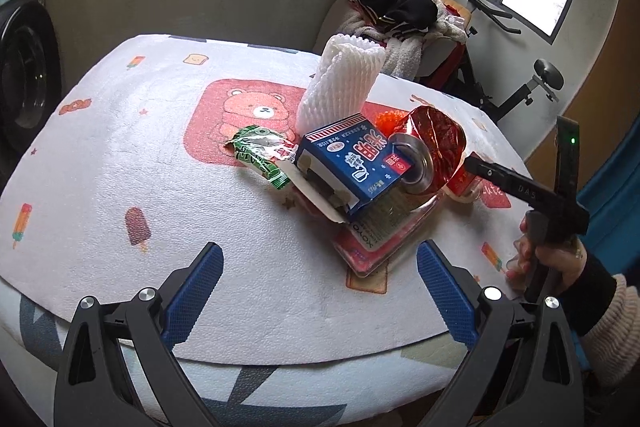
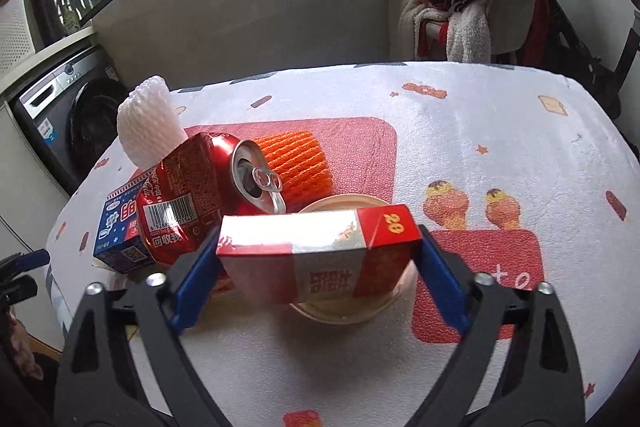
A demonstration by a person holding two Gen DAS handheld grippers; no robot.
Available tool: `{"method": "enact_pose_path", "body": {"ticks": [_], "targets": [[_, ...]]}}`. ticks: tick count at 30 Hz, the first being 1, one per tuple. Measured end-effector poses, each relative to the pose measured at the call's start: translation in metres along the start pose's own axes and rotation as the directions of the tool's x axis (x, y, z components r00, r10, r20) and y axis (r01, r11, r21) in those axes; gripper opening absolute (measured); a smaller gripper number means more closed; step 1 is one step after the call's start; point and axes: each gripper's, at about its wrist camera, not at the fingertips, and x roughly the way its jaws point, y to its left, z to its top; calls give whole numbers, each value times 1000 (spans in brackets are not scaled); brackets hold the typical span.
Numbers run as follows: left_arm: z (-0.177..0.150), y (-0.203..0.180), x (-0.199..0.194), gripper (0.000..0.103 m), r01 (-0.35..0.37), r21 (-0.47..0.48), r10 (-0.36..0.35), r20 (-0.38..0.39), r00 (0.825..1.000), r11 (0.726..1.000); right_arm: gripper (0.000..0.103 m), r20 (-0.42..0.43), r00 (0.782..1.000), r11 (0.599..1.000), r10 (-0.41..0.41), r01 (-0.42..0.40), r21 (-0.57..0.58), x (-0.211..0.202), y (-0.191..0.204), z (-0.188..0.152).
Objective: Collect trash
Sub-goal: 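Grasp the blue milk carton with the left tool while the right holds the red box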
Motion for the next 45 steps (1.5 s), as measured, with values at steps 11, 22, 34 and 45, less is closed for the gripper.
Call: {"method": "enact_pose_path", "body": {"ticks": [11, 22, 34, 45], "targets": [[37, 14, 55, 95, 139, -373, -180, -78, 981, 917, 88, 53, 999, 999, 5, -7, 38, -10, -7, -5], [73, 26, 87, 95, 76, -517, -144, -92, 985, 853, 88, 56, 998, 997, 30, -34, 65, -9, -15, -6], [99, -1, 116, 95, -206, -410, 121, -224, 967, 888, 88, 55, 997, 996, 49, -54, 76, -8, -19, -7], [105, -12, 145, 97, -271, -359, 174, -280, 944, 893, 88, 62, 996, 993, 66, -71, 92, -8, -21, -8]]}}
